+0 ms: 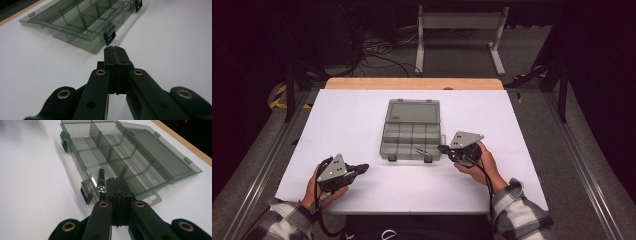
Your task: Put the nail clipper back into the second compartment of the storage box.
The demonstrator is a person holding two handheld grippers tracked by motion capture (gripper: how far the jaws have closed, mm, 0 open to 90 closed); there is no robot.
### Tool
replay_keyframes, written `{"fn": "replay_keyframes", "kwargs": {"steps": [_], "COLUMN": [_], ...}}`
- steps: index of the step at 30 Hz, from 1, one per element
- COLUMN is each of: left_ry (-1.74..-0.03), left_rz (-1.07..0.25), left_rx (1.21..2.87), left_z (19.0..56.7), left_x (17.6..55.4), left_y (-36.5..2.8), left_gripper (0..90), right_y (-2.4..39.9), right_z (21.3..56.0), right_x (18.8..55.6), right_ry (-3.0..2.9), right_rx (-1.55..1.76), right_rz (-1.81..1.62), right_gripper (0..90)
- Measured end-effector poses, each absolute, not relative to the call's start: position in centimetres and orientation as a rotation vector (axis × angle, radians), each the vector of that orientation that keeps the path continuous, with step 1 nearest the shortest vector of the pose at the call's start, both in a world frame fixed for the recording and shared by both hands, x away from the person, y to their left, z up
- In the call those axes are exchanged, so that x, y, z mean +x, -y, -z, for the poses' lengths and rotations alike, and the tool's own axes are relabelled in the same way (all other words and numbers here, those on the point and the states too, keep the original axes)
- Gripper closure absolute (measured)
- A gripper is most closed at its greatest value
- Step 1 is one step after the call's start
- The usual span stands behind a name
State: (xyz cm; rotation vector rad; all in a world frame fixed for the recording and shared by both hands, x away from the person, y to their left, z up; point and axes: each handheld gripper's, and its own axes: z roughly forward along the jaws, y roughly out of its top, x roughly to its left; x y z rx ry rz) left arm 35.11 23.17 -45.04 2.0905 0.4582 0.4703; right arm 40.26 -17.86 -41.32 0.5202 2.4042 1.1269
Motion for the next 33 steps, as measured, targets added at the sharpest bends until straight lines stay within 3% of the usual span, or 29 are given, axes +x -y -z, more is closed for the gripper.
{"fn": "replay_keyframes", "kwargs": {"steps": [21,33], "left_ry": [-0.525,-0.557], "left_rz": [-0.52,-0.544], "left_rx": [2.132,2.196], "left_z": [44.0,43.0], "left_x": [39.5,44.1], "left_y": [-22.3,-20.9], "left_gripper": [90.0,90.0], "right_y": [20.0,20.6], "right_z": [41.5,40.6], "right_x": [41.9,45.0], "right_ry": [-2.357,-2.334], "right_rx": [0.682,0.797], "right_rz": [-1.08,-1.07], "right_gripper": [90.0,90.0]}}
